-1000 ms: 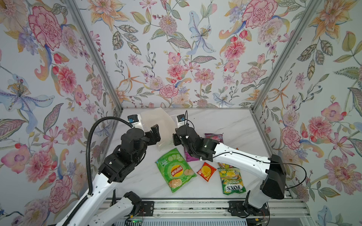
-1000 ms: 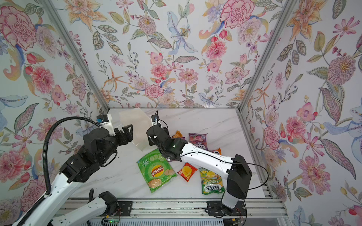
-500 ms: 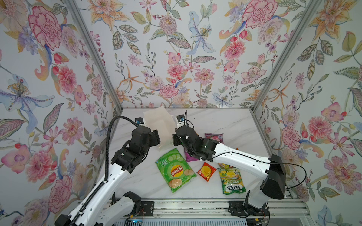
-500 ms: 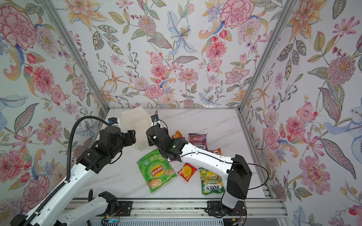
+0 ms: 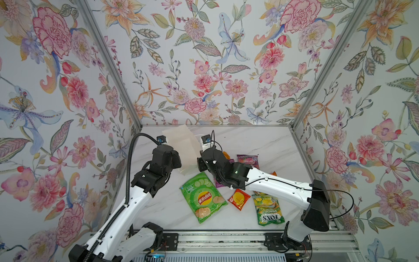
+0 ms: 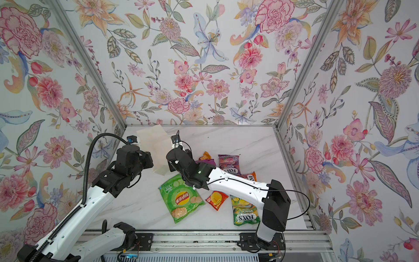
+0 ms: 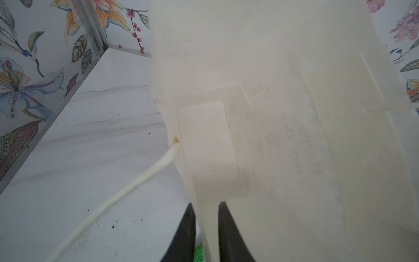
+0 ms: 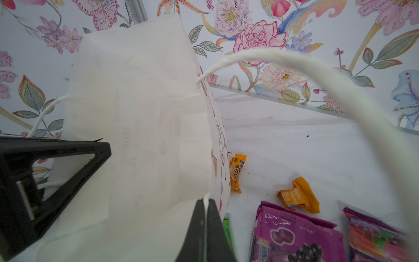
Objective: Place the snacks into the paper bag
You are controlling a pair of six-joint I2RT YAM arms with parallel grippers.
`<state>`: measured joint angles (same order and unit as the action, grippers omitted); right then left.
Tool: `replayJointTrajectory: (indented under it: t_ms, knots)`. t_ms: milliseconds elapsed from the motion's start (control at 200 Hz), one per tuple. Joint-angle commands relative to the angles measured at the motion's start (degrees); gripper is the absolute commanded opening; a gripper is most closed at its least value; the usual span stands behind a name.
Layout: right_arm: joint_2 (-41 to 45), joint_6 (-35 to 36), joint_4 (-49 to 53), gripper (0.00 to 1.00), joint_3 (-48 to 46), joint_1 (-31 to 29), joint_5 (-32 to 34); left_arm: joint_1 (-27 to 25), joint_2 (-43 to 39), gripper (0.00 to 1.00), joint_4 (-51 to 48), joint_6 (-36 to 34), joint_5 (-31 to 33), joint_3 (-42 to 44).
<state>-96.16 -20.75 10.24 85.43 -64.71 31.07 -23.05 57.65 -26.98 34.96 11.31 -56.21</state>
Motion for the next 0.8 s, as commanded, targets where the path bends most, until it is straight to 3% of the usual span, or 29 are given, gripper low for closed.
replayJointTrajectory:
  t_ms: [0, 40, 100, 290, 430, 666, 796]
  knots:
    - [-1.6, 0.8, -1.1, 0.00, 2.7, -0.3, -0.5, 0.8, 0.4, 0.06, 1.8, -2.7, 0.8, 0.8]
    - [-1.7, 0.7, -0.9, 0.00, 3.1, -0.3, -1.0, 0.9, 0.5, 0.02, 1.7, -3.4, 2.0, 0.3]
    - [-1.4, 0.8, -0.4, 0.11, 3.9, -0.2, -2.4, 0.9, 0.5, 0.00, 1.2, -4.2, 4.3, -0.6]
    - [3.9, -0.9, -0.1, 0.58, 1.4, 1.5, -10.5, 1.5, -0.6, 0.00, -0.2, -7.0, 12.5, -3.8]
    - [11.6, -4.4, -2.6, 0.77, -5.1, 1.5, -15.3, 2.2, 0.1, 0.00, -1.0, -9.1, 17.0, -6.0]
    - [25.4, -16.3, -6.1, 0.86, -22.1, 1.4, -14.0, 5.4, 3.7, 0.00, -1.3, -13.1, 19.7, -10.1]
    - [30.7, -28.1, -2.5, 0.87, -30.9, 0.8, -11.2, 6.9, 5.6, 0.00, -1.5, -15.5, 20.7, -11.9]
